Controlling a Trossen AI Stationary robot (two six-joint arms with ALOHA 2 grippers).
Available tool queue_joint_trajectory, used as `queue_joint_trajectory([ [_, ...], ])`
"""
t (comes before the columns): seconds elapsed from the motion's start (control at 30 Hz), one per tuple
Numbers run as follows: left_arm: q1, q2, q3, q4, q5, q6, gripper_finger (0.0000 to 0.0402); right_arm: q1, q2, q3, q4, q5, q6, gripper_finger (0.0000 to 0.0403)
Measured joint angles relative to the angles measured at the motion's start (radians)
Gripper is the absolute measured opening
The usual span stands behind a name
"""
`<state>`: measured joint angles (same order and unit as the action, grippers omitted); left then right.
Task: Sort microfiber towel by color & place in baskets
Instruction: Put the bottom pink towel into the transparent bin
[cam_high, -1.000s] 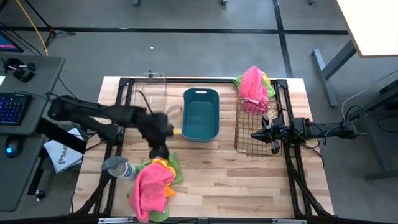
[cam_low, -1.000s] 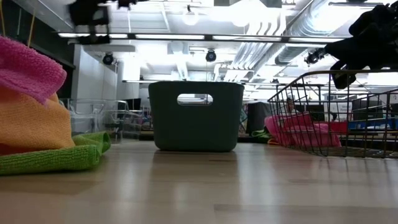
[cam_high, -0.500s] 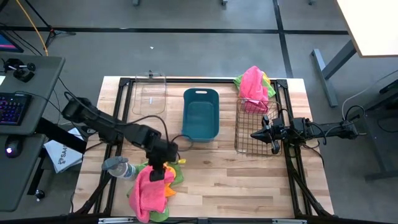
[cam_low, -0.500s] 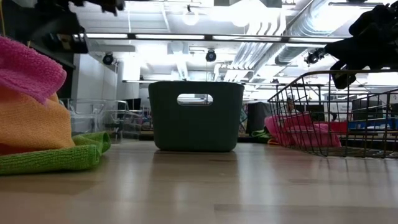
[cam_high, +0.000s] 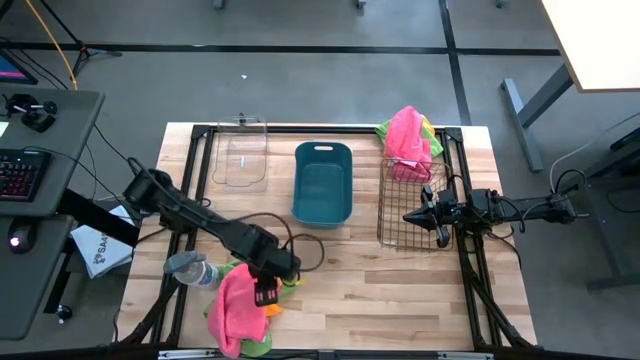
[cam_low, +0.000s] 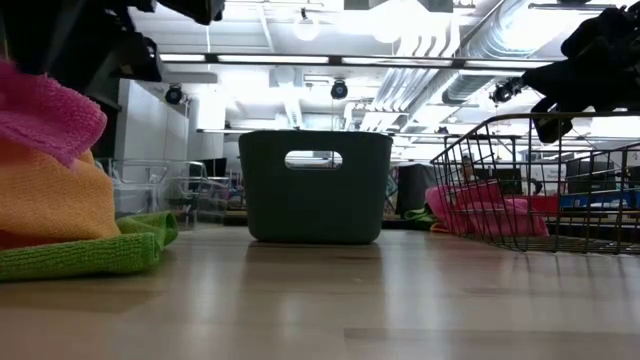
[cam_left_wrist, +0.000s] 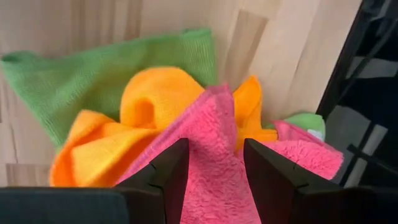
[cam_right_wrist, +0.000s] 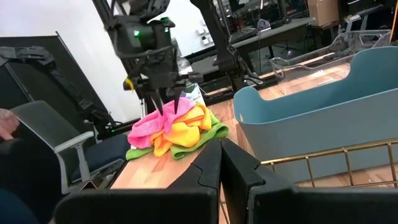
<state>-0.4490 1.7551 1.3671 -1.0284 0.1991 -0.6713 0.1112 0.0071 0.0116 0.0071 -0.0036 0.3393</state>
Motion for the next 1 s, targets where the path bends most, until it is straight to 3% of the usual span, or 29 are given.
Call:
queue_joint_trajectory([
  [0.4, -0.052, 0.086, 0.025, -0.08, -0.069, -0.101, 0.013, 0.0, 0.0, 0.0, 0.0, 0.0, 0.0, 0.0],
  [0.5, -0.048, 0.063, 0.025, -0.09, -0.068, -0.088, 0.0091, 0.0, 0.0, 0.0, 0.0, 0.0, 0.0, 0.0],
  [0.6, -0.031, 0.019, 0.047, -0.148, -0.058, -0.058, 0.0022, 0.0, 0.0, 0.0, 0.0, 0.0, 0.0, 0.0],
  [0.87, 0.081, -0.188, 0.266, -0.218, -0.06, 0.115, 0.0003, 0.0, 0.0, 0.0, 0.0, 0.0, 0.0, 0.0],
  [1.0, 0.18, -0.274, 0.433, -0.215, -0.218, 0.2, 0.0001, 0.0, 0.0, 0.0, 0.0, 0.0, 0.0, 0.0],
])
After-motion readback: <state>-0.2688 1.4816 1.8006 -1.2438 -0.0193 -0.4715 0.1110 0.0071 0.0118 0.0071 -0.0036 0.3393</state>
